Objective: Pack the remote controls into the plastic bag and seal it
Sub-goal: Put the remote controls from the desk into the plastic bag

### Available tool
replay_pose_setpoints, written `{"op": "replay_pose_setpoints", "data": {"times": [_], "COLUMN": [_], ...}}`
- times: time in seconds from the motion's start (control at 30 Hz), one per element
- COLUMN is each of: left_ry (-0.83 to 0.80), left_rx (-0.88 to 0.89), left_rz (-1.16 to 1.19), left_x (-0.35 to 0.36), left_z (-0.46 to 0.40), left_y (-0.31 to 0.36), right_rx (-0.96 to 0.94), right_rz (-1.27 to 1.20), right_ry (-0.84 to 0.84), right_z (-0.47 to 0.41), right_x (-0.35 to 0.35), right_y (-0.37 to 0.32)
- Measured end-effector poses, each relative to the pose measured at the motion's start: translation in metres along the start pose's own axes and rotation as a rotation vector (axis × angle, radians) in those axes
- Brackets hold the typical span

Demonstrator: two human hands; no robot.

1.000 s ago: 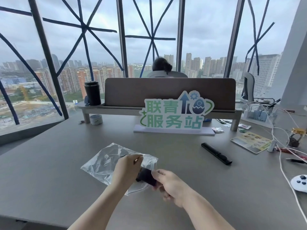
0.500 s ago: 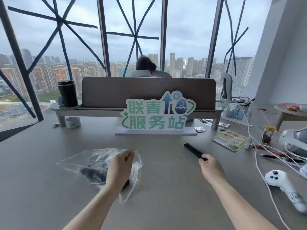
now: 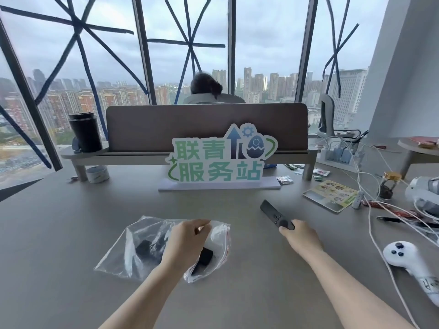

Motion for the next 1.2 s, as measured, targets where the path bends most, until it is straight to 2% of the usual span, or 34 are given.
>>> {"op": "replay_pose_setpoints", "data": {"times": [0.07,0.13,0.2,0.27,0.37,0.43,0.5,0.53,0.67,0.7,0.8,0.87,0.97,1.03,1.1,1.2], "left_ry": [0.009,0.018,0.034,0.051,0.054,0.048,0.043,0.046,0.060,0.047,-0.021,-0.109,-0.397,-0.496,-0.416,-0.173], "left_rx": [-0.016,-0.028,-0.036,-0.032,-0.001,0.012,0.024,0.029,0.021,0.026,0.062,0.091,0.085,0.117,0.161,0.097], "left_rz": [-0.033,-0.042,-0.040,-0.044,-0.056,-0.041,-0.025,-0.023,-0.004,-0.008,-0.039,-0.069,-0.088,-0.180,-0.274,-0.362], "left_x": [0.001,0.001,0.000,-0.001,-0.001,-0.003,-0.009,-0.013,-0.030,-0.032,-0.031,-0.026,-0.015,-0.009,-0.009,-0.022], "left_z": [0.000,-0.001,-0.001,0.001,0.006,0.010,0.014,0.015,0.018,0.018,0.021,0.025,0.036,0.048,0.052,0.047], "left_y": [-0.004,-0.007,-0.007,-0.002,0.005,0.006,0.005,0.004,-0.008,-0.011,-0.011,-0.012,-0.022,-0.028,-0.033,-0.035], "right_rx": [0.059,0.094,0.099,0.091,0.035,-0.035,-0.086,-0.093,-0.134,-0.165,-0.214,-0.280,-0.351,-0.326,-0.289,-0.272], "right_rz": [-0.400,-0.612,-0.609,-0.507,-0.338,-0.329,-0.420,-0.450,-0.368,-0.340,-0.253,-0.180,-0.087,-0.064,-0.105,-0.180], "right_ry": [-0.146,-0.361,-0.574,-0.729,-0.822,-0.806,-0.776,-0.713,-0.278,-0.230,-0.358,-0.381,-0.234,-0.180,-0.164,-0.145], "right_z": [0.012,0.035,0.062,0.087,0.110,0.120,0.124,0.123,0.101,0.098,0.099,0.101,0.095,0.094,0.097,0.102], "right_x": [-0.008,-0.019,-0.025,-0.021,0.014,0.046,0.071,0.077,0.069,0.067,0.078,0.086,0.085,0.082,0.076,0.062], "right_y": [-0.006,-0.020,-0.033,-0.044,-0.059,-0.071,-0.082,-0.086,-0.080,-0.080,-0.091,-0.103,-0.112,-0.113,-0.114,-0.112]}}
Point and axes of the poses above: each hand's wrist, its own z-axis away from the middle knuckle, its own x-axis out of the palm, y = z × x, the point moved 6 cm from there along -z, towards the middle knuckle, and after that the axes turned 6 degrees about -z, right-handed, at the moved point
